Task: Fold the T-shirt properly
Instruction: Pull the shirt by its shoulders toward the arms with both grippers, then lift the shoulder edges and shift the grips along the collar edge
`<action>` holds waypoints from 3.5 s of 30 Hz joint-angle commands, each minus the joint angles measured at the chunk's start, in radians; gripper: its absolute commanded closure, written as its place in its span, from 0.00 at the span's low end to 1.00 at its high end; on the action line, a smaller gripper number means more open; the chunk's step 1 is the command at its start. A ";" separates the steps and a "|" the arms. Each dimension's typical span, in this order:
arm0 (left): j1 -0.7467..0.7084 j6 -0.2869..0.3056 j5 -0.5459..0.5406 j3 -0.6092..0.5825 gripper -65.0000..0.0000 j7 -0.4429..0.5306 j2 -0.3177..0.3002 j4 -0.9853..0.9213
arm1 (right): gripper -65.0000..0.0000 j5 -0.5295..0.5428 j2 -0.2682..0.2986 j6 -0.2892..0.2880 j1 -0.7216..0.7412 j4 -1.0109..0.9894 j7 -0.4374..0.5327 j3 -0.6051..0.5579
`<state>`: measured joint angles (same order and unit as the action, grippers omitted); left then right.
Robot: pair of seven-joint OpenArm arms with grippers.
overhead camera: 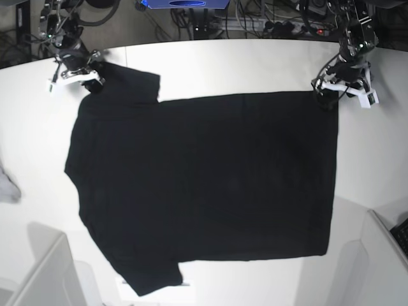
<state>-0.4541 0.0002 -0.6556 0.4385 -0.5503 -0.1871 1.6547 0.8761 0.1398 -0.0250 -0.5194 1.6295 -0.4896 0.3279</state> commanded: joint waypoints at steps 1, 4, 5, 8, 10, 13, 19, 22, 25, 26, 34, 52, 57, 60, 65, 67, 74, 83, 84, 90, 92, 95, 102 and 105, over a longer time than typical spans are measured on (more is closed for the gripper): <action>0.001 -0.004 -0.008 0.000 0.17 -0.049 0.010 -0.008 | 1.00 -0.027 0.005 0.023 -0.017 -0.004 -0.042 0.001; 0.024 -0.004 -0.008 0.000 0.17 -0.050 0.022 -0.035 | 1.00 -0.027 0.005 0.023 -0.017 -0.004 -0.042 0.001; 0.030 -0.004 -0.008 -0.002 0.17 -0.050 0.024 -0.040 | 1.00 -0.027 0.005 0.023 -0.017 -0.004 -0.042 0.001; 0.038 0.031 -0.008 -0.002 0.21 -0.050 0.027 -0.044 | 1.00 -0.027 0.005 0.023 -0.017 -0.004 -0.042 0.001; 0.038 0.082 -0.008 0.003 0.33 -0.052 0.034 -0.044 | 1.00 -0.027 0.007 0.023 -0.017 -0.004 -0.042 0.001; 0.039 0.106 -0.008 0.007 0.59 -0.052 0.034 -0.063 | 1.00 -0.027 0.007 0.023 -0.015 -0.004 -0.042 0.001; 0.041 0.106 -0.008 0.003 1.00 -0.052 0.033 -0.097 | 1.00 -0.027 0.007 0.023 -0.017 0.002 -0.040 0.001; 0.033 0.106 -0.007 0.007 1.00 -0.052 0.031 -0.089 | 1.00 -0.027 0.007 0.023 -0.037 0.021 -0.037 0.003; 0.022 0.106 -0.003 0.009 1.00 -0.052 0.028 -0.090 | 1.00 -0.027 0.007 0.023 -0.049 0.033 -0.036 0.003; 0.011 0.106 -0.003 0.009 1.00 -0.052 0.028 -0.089 | 1.00 -0.027 0.007 0.023 -0.057 0.035 -0.036 0.003; -0.101 0.106 0.003 0.009 1.00 -0.049 0.028 0.055 | 1.00 -0.027 0.007 0.023 -0.101 0.051 -0.036 0.003; -0.177 0.108 0.003 0.139 1.00 -0.052 -0.013 0.138 | 1.00 -0.027 0.004 0.023 -0.253 0.265 -0.039 0.004; -0.186 0.108 0.003 0.141 1.00 -0.052 -0.013 0.138 | 1.00 -0.019 0.001 0.023 -0.307 0.340 -0.037 0.003; -0.205 0.108 0.003 0.141 1.00 -0.052 -0.013 0.158 | 1.00 -0.018 -0.001 0.023 -0.324 0.374 -0.039 -0.002; -0.228 0.108 0.003 0.136 1.00 -0.052 -0.010 0.207 | 1.00 -0.018 -0.001 0.023 -0.293 0.375 -0.042 -0.008; -0.223 0.108 0.003 0.136 1.00 -0.052 -0.010 0.220 | 1.00 -0.018 0.001 0.023 -0.265 0.375 -0.042 -0.008; -0.153 0.108 -0.003 0.142 1.00 -0.149 -0.009 0.220 | 1.00 -0.018 0.005 0.023 -0.146 0.375 -0.149 0.001; -0.081 0.103 -0.003 0.142 1.00 -0.196 0.005 0.218 | 1.00 -0.021 0.001 0.026 -0.002 0.375 -0.272 -0.002; -0.070 0.103 -0.003 0.142 1.00 -0.196 0.007 0.218 | 1.00 -0.022 0.001 0.026 0.012 0.375 -0.284 0.001; -0.039 0.060 -0.003 0.144 1.00 -0.196 0.010 0.215 | 1.00 -0.025 0.002 0.027 0.104 0.374 -0.340 0.001; -0.030 0.022 -0.003 0.144 1.00 -0.196 0.010 0.210 | 1.00 -0.027 0.004 0.029 0.132 0.372 -0.350 0.001; -0.027 0.002 -0.003 0.144 1.00 -0.195 0.010 0.215 | 1.00 -0.027 0.004 0.029 0.172 0.358 -0.375 0.001; -0.002 -0.033 -0.005 0.144 1.00 -0.192 0.018 0.209 | 1.00 -0.027 0.004 0.029 0.242 0.305 -0.393 -0.006; 0.019 -0.075 -0.005 0.164 1.00 -0.195 0.039 0.209 | 1.00 -0.027 0.004 0.029 0.272 0.275 -0.393 -0.008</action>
<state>-0.4362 -0.0757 -0.6540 0.5919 -0.7689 -0.1360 1.8473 0.8345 0.1337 0.0082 -0.2596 1.8923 -0.9016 0.3187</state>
